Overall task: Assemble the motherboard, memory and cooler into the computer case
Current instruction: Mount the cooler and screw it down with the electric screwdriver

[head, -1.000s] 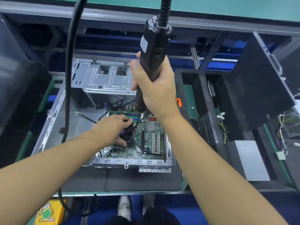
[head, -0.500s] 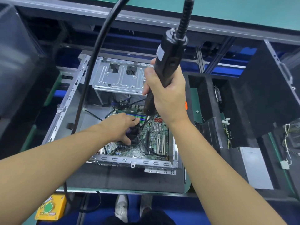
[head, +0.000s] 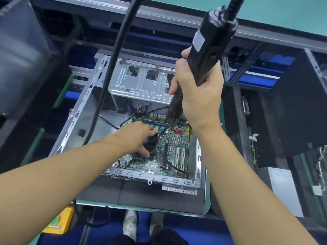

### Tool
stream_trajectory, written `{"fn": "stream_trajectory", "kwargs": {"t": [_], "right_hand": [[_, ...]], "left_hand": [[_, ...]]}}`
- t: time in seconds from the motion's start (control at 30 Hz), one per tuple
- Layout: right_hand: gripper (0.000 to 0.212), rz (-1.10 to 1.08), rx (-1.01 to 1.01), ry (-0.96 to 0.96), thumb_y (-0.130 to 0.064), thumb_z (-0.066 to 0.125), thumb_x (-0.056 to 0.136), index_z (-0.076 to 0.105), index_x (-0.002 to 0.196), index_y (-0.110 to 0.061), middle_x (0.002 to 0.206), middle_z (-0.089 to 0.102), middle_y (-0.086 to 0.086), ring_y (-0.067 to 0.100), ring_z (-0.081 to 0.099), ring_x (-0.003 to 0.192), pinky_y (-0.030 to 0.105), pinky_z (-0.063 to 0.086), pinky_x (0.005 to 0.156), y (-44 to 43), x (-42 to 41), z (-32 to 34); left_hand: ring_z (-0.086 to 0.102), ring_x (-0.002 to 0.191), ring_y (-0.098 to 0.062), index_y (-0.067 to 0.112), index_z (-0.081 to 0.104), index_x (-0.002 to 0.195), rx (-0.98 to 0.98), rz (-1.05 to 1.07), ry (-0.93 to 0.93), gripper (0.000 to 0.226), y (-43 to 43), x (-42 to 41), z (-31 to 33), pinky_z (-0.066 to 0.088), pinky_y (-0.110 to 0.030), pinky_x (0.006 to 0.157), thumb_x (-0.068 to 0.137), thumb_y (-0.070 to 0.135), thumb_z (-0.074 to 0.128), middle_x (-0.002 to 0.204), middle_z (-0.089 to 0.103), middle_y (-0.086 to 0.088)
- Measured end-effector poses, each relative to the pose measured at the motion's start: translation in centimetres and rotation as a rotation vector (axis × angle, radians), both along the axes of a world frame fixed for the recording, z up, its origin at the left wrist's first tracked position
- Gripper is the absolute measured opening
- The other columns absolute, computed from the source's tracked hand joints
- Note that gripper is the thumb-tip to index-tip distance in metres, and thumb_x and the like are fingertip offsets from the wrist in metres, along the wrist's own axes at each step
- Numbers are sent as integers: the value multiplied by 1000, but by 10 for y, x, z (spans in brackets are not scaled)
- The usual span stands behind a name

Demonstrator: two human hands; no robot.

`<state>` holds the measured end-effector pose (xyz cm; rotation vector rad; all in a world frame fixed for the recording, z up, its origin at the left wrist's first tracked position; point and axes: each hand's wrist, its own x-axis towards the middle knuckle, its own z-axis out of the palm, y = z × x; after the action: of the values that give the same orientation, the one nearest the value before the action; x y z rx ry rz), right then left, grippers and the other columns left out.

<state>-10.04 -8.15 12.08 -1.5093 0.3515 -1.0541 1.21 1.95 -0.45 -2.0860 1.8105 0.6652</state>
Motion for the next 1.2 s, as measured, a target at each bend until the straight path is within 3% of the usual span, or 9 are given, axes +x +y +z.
{"fn": "stream_trajectory", "kwargs": {"t": [0.2,0.43,0.57,0.7,0.83,0.93,1.0,1.1,1.2], "right_hand": [[22,25,-17,-88,-23,63,91,51,101,-8,75,52,13,28,55,53,30,48,55,-1,4,11],[18,35,24,45,-26,63,89,53,98,-14,69,49,18,41,50,55,27,48,55,0,8,-11],[21,8,40,46,-28,64,89,52,98,-14,70,51,16,25,55,52,28,48,56,-2,6,-17],[21,17,33,45,-28,63,88,51,97,-13,69,51,14,24,54,50,28,47,57,-3,6,-17],[22,-4,16,49,-28,63,88,50,97,-12,68,50,22,24,54,51,28,47,57,-3,6,-18],[16,2,-26,48,-24,63,91,50,97,-18,68,49,28,28,52,53,29,46,56,4,7,-18],[16,-9,-64,55,-23,66,92,51,96,-28,70,51,20,38,50,59,36,47,56,11,12,-19],[26,-37,-116,93,-26,70,92,52,91,-45,71,52,2,36,53,64,43,50,58,21,20,-20],[27,-24,-119,93,-27,70,92,53,91,-47,73,54,8,36,53,65,44,50,60,24,23,-21]], "left_hand": [[44,133,-25,19,19,157,-21,3,21,103,0,2,0,43,-39,104,78,57,73,148,46,-2],[42,135,-19,21,27,154,-66,27,64,100,3,4,-4,45,-38,102,75,56,76,152,41,7],[41,136,-20,21,26,155,-51,30,64,101,3,5,-4,44,-38,104,75,56,76,152,41,6],[45,131,-22,21,27,155,-40,30,55,99,2,3,-2,44,-38,103,76,56,75,149,44,6],[44,132,-22,21,23,156,-20,20,35,100,2,2,0,45,-39,103,77,57,74,149,43,6],[42,133,-23,20,20,156,-17,17,17,101,2,0,2,44,-38,104,78,58,72,150,41,5],[42,133,-23,21,19,157,-4,16,1,101,1,-1,3,44,-38,104,78,58,72,149,42,5],[44,132,-23,23,24,155,20,33,22,99,0,-1,5,45,-39,102,76,57,74,148,45,5],[44,132,-23,23,23,155,15,38,22,100,0,-2,5,45,-38,102,76,57,74,149,44,6]]}}
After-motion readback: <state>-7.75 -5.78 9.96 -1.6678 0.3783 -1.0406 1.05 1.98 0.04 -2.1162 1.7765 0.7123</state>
